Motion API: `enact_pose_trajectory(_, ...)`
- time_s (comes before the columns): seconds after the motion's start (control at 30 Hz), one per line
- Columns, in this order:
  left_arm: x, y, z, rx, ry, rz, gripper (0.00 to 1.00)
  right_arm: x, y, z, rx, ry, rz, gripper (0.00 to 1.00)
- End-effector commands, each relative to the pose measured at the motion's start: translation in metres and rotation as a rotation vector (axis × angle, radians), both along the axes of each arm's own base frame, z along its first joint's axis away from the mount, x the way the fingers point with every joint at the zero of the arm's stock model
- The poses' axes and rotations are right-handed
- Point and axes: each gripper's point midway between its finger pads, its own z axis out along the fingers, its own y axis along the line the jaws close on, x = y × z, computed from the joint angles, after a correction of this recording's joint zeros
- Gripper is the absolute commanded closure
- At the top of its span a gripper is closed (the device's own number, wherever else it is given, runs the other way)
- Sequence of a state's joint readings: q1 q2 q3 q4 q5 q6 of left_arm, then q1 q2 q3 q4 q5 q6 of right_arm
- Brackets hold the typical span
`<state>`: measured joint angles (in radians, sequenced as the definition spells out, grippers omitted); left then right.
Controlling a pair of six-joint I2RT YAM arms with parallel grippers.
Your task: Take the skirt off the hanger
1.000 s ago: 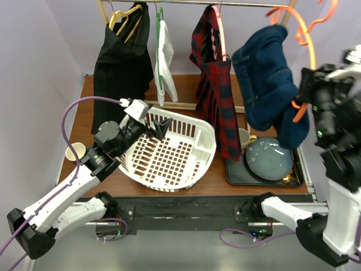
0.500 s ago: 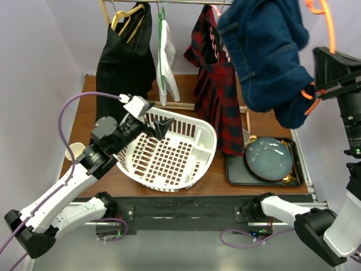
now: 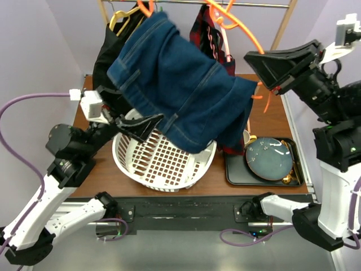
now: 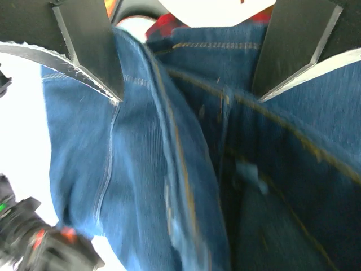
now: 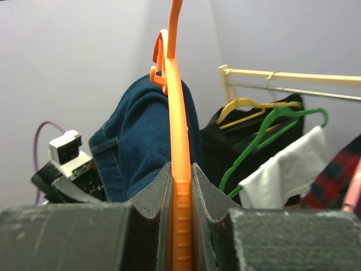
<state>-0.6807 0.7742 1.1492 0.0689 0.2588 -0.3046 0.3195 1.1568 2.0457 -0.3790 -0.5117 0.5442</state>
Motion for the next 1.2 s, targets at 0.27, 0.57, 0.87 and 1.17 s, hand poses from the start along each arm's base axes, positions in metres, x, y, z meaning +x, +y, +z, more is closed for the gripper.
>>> enact_pose_trajectory(0.27, -0.012, -0.014, -0.028, -0.104, 0.063, -0.145, 0.0, -0.056, 0.004, 0.004, 0.161, -0.076, 0.222, 1.0)
enact_pose_trajectory(0.57, -0.001, -0.016, -0.038, -0.1, 0.057, -0.108, 0.11, -0.053, 0.007, -0.01, 0.156, -0.051, 0.239, 1.0)
enact_pose_trajectory(0.87, -0.018, -0.004, -0.04, -0.105, 0.1, -0.124, 1.0, -0.01, -0.018, -0.027, 0.104, -0.028, -0.071, 1.0)
enact_pose_trajectory(1.17, -0.042, 0.03, -0.035, -0.133, 0.122, -0.06, 1.0, 0.016, -0.06, -0.04, 0.093, -0.003, -0.368, 1.0)
